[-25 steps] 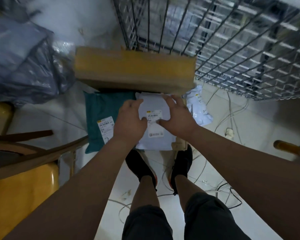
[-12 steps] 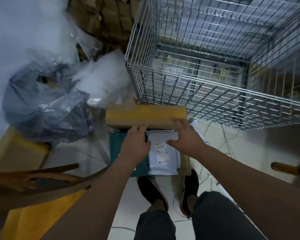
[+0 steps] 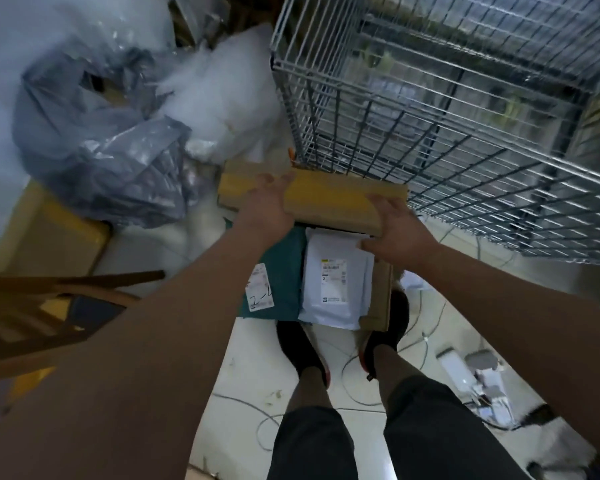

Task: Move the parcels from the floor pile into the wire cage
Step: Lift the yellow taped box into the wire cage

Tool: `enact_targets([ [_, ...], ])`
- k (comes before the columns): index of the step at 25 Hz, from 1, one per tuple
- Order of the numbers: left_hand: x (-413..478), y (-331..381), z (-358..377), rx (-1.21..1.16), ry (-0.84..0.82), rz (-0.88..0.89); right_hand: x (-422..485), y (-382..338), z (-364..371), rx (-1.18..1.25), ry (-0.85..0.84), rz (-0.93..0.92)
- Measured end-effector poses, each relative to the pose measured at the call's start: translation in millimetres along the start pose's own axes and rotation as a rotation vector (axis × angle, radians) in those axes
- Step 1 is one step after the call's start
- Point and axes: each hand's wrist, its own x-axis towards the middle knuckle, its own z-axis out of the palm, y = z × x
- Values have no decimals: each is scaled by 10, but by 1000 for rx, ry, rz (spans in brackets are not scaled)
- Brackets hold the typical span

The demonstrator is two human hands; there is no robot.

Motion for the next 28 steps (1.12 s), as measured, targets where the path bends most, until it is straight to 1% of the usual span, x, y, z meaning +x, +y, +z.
enact_targets([
  [6,319,-40,89,55,44,-103,548,145,-84,-2,-52,-25],
  [10,536,-313,270,232,31,-123,882,274,-57,-181,-25,-23],
  [14,787,-555,294,388,-20,-117,1117,279,21,-405,-58,-30],
  [16,932,-617,337,440,-26,-83,1261,280,145,-459,-64,-35],
  [19,1153,-635,457,542,-34,77,1472,278,354,-509,-60,-55],
  [22,1320,-619,568,579,-48,211,1579,223,512,-542,-38,-37],
  [24,1407,-625,628,582,-58,234,1597,194,596,-545,-16,-19],
  [28,1505,-627,686,599,-32,272,1613,196,671,-558,89,-44],
])
